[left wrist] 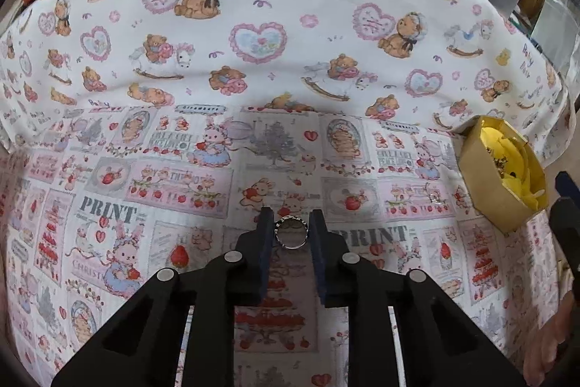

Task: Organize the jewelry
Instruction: 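Grasp a small silver hoop with the right tool while the left tool holds the ring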

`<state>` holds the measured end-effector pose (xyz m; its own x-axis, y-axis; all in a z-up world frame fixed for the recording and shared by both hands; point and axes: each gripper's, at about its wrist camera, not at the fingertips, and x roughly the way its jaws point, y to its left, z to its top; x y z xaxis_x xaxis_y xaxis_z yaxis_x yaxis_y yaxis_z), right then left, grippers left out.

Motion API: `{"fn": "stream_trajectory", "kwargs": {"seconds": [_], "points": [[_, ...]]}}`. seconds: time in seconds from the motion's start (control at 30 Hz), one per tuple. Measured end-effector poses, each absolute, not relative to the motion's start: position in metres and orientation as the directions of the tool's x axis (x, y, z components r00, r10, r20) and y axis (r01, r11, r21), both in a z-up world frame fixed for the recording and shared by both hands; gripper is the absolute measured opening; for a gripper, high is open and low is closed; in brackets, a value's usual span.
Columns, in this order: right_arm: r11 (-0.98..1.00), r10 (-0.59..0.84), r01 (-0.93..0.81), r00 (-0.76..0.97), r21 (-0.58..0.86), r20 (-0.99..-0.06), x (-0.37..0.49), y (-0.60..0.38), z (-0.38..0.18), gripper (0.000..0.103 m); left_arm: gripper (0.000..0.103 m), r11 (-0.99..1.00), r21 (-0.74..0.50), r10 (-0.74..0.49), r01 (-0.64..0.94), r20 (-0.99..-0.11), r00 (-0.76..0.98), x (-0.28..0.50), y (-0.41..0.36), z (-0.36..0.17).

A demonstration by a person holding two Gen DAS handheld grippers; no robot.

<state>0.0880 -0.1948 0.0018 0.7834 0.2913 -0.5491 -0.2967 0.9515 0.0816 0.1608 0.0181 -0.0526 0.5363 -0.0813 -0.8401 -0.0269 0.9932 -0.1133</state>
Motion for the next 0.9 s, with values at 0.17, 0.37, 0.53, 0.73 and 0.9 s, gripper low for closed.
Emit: {"fn": "stream_trajectory", "kwargs": {"seconds": [0.17, 0.37, 0.53, 0.73, 0.9], "points": [[0.954, 0.284, -0.29, 0.782, 0.08, -0.555, 0.089, -0.195, 0.002, 0.084, 0.018, 0.991, -0.132, -0.092, -0.035, -0.836, 0.541, 0.158, 0.028, -0.048], [0.923, 0.384, -0.322, 0.725, 0.211, -0.572, 0.091, -0.201, 0.009, 0.084, 0.018, 0.99, -0.131, -0.076, -0.048, -0.794, 0.604, 0.148, 0.038, -0.026], [0.905, 0.424, -0.333, 0.687, 0.264, -0.59, 0.09, -0.197, 0.022, 0.084, 0.018, 0.99, -0.134, -0.069, -0.053, -0.766, 0.639, 0.14, 0.043, -0.012], [0.893, 0.448, -0.35, 0.618, 0.284, -0.646, 0.1, -0.177, 0.019, 0.084, 0.018, 0.986, -0.14, -0.047, -0.096, -0.772, 0.634, 0.137, 0.056, -0.01], [0.915, 0.354, -0.366, 0.53, 0.169, -0.771, 0.12, -0.145, 0.001, 0.064, 0.018, 0.985, -0.134, -0.037, -0.107, -0.772, 0.634, 0.139, 0.058, -0.015]]}}
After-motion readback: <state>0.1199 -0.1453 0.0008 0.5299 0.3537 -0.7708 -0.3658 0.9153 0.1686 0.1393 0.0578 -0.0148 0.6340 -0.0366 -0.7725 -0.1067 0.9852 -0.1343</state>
